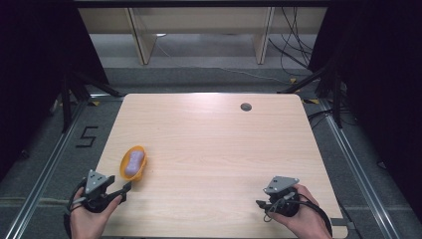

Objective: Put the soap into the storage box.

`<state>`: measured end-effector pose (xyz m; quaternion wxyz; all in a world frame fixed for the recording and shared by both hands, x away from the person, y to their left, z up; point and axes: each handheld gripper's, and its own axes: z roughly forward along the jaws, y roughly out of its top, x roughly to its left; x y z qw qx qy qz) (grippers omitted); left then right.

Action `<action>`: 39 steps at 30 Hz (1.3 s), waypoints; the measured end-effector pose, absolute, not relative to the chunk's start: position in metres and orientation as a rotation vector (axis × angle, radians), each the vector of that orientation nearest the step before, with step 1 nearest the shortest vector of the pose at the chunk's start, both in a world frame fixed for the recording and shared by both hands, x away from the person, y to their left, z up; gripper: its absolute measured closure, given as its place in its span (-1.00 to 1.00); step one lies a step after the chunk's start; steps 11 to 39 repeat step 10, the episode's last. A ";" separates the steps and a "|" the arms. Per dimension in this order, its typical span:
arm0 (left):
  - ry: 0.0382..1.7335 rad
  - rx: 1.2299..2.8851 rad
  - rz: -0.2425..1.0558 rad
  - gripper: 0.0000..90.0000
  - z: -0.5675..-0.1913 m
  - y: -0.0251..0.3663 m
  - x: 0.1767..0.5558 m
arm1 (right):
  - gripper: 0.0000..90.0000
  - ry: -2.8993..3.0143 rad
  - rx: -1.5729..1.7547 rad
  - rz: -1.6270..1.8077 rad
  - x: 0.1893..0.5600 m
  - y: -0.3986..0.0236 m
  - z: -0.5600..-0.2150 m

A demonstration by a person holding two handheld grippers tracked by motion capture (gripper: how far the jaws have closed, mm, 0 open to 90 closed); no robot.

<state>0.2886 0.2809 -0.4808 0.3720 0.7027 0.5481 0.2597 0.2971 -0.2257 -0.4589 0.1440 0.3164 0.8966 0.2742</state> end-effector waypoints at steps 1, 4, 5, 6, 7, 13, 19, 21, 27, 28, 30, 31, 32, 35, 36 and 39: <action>1.425 1.787 0.654 -0.22 -0.483 0.282 0.286 | 0.17 2.584 0.911 0.790 0.297 -0.226 -0.459; 1.443 1.762 0.653 -0.22 -0.484 0.282 0.283 | 0.17 2.595 0.915 0.777 0.298 -0.228 -0.457; 1.444 1.764 0.654 -0.22 -0.484 0.282 0.283 | 0.17 2.593 0.910 0.779 0.298 -0.228 -0.457; 1.443 1.761 0.652 -0.22 -0.484 0.282 0.283 | 0.17 2.568 0.913 0.794 0.298 -0.228 -0.459; 1.444 1.764 0.648 -0.22 -0.484 0.283 0.284 | 0.17 2.573 0.911 0.790 0.299 -0.229 -0.459; 1.443 1.770 0.643 -0.22 -0.485 0.282 0.284 | 0.16 2.584 0.920 0.783 0.299 -0.231 -0.457; 1.443 1.770 0.643 -0.22 -0.485 0.282 0.284 | 0.16 2.584 0.920 0.783 0.299 -0.231 -0.457; 1.443 1.770 0.643 -0.22 -0.485 0.282 0.284 | 0.16 2.584 0.920 0.783 0.299 -0.231 -0.457; 1.443 1.770 0.643 -0.22 -0.485 0.282 0.284 | 0.16 2.584 0.920 0.783 0.299 -0.231 -0.457; 1.443 1.770 0.643 -0.22 -0.485 0.282 0.284 | 0.16 2.584 0.920 0.783 0.299 -0.231 -0.457; 1.443 1.770 0.643 -0.22 -0.485 0.282 0.284 | 0.16 2.584 0.920 0.783 0.299 -0.231 -0.457; 1.443 1.770 0.643 -0.22 -0.485 0.282 0.284 | 0.16 2.584 0.920 0.783 0.299 -0.231 -0.457; 1.443 1.770 0.643 -0.22 -0.485 0.282 0.284 | 0.16 2.584 0.920 0.783 0.299 -0.231 -0.457; 1.443 1.770 0.643 -0.22 -0.485 0.282 0.284 | 0.16 2.584 0.920 0.783 0.299 -0.231 -0.457; 1.443 1.770 0.643 -0.22 -0.485 0.282 0.284 | 0.16 2.584 0.920 0.783 0.299 -0.231 -0.457; 1.443 1.770 0.643 -0.22 -0.485 0.282 0.284 | 0.16 2.584 0.920 0.783 0.299 -0.231 -0.457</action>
